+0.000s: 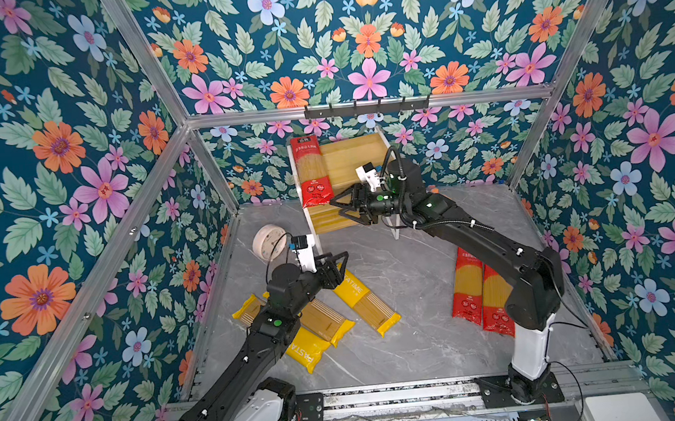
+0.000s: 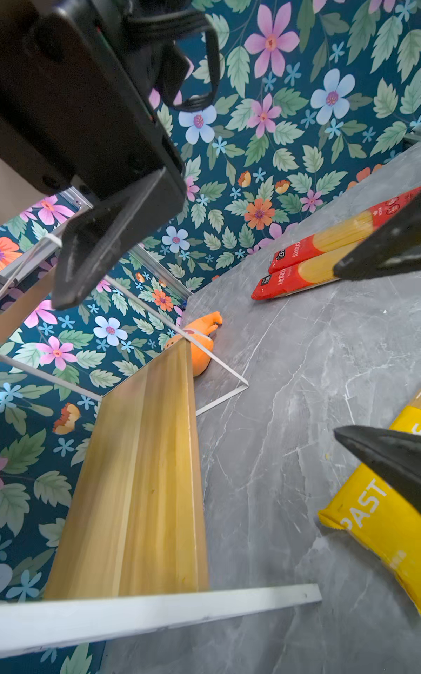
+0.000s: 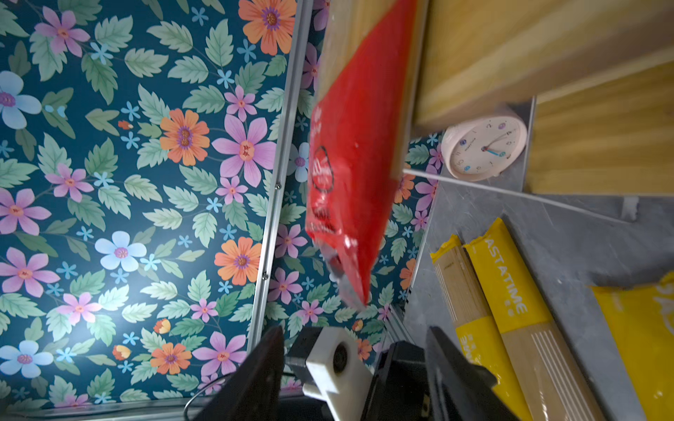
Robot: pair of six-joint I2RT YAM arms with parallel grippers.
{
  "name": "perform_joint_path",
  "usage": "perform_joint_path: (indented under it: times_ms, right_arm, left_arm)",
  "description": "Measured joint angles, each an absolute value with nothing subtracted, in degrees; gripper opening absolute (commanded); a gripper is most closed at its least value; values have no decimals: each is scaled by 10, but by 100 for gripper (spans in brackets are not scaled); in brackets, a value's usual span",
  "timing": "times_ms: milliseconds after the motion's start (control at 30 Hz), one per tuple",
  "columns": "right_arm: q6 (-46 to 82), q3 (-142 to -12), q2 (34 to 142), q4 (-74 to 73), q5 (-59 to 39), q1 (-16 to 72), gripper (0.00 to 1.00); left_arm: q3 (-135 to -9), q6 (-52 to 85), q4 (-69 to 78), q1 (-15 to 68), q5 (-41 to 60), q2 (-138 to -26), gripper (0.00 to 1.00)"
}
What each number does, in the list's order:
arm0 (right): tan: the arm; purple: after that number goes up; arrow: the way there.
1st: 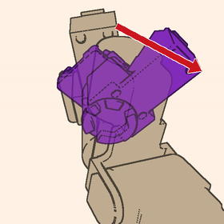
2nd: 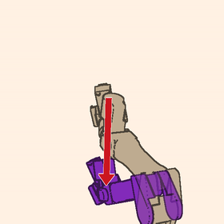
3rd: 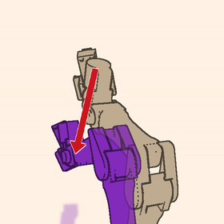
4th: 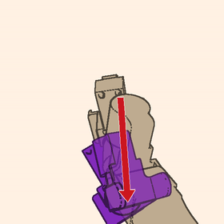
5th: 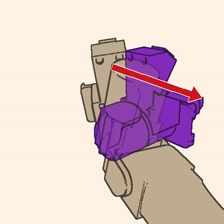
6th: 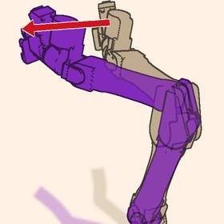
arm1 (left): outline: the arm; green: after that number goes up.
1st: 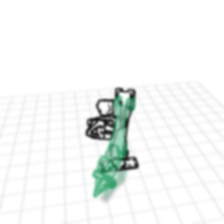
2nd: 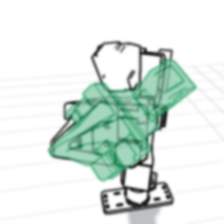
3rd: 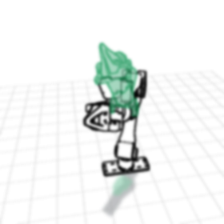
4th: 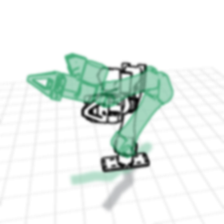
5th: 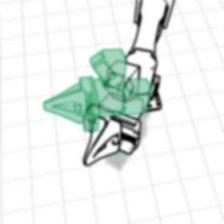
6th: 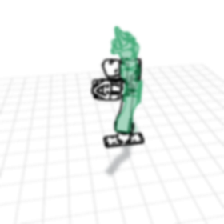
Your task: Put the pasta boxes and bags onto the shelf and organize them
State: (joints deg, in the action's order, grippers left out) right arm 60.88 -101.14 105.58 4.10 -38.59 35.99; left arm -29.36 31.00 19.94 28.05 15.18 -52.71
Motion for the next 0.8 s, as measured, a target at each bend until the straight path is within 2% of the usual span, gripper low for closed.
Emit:
perform_joint_path:
  times_ms: [200,400,633,800]
  right_arm:
    - [565,-783,907,60,-370,313,53]
    - [492,-608,809,191,-261,213,56]
    - [382,-541,784,321,-97,100,64]
    - [335,-535,820,349,-17,82,66]
  left_arm:
    - [-281,281,257,390,60,-586,66]
    - [-345,253,276,506,-18,-744,65]
    - [-456,253,279,552,-33,-915,64]
    - [-489,271,287,554,-18,-973,65]
